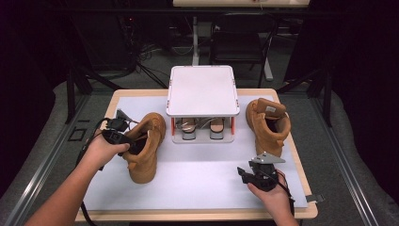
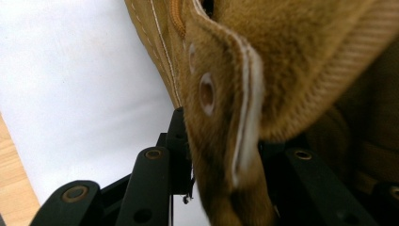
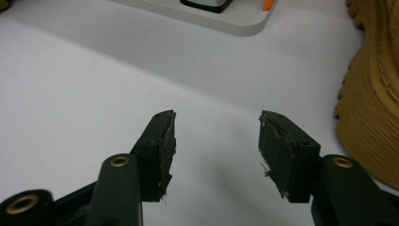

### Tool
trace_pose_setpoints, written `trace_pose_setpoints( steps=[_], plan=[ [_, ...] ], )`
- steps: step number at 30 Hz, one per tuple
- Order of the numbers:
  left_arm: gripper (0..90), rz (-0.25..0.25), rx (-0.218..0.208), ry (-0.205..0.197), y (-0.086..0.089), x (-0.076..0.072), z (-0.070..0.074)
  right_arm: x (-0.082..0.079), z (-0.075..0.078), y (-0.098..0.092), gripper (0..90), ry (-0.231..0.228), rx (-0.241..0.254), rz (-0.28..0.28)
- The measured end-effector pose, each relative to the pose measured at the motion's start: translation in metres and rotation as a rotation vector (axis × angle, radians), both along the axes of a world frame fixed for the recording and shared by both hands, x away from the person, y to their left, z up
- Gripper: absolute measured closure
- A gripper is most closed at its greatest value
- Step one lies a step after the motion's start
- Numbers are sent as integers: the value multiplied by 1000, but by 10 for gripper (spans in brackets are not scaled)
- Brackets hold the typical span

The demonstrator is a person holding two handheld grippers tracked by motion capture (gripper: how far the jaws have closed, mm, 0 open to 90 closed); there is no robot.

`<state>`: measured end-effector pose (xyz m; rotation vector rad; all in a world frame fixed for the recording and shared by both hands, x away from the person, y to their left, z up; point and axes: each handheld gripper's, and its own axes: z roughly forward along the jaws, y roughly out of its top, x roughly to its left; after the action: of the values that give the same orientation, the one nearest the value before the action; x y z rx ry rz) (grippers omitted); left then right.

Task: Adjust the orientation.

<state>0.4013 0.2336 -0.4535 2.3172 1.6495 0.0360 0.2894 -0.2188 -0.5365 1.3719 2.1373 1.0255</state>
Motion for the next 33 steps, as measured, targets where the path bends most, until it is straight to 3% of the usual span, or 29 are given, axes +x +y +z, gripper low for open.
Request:
trace_pose_setpoints(
  steps=[3, 10, 18, 23, 25, 29, 33],
  plan=[
    [676, -4, 11, 2, -1, 0, 0, 2, 4, -2, 502, 16, 41, -4],
    [665, -11, 29, 24, -4, 3, -3, 11, 22, -13, 557, 77, 35, -10],
    [665, -10, 56, 26, -8, 3, -3, 20, 48, -15, 553, 162, -72, 44],
    [665, -7, 52, 24, -7, 3, -4, 28, 59, -17, 591, 243, -116, 75],
    [665, -8, 48, 25, -6, 3, -4, 32, 63, -19, 592, 297, -135, 82],
    [665, -6, 52, 23, -7, 3, -4, 40, 73, -23, 590, 371, -150, 71],
    [665, -7, 54, 23, -7, 3, -4, 46, 85, -27, 587, 395, -188, 60]
  ],
)
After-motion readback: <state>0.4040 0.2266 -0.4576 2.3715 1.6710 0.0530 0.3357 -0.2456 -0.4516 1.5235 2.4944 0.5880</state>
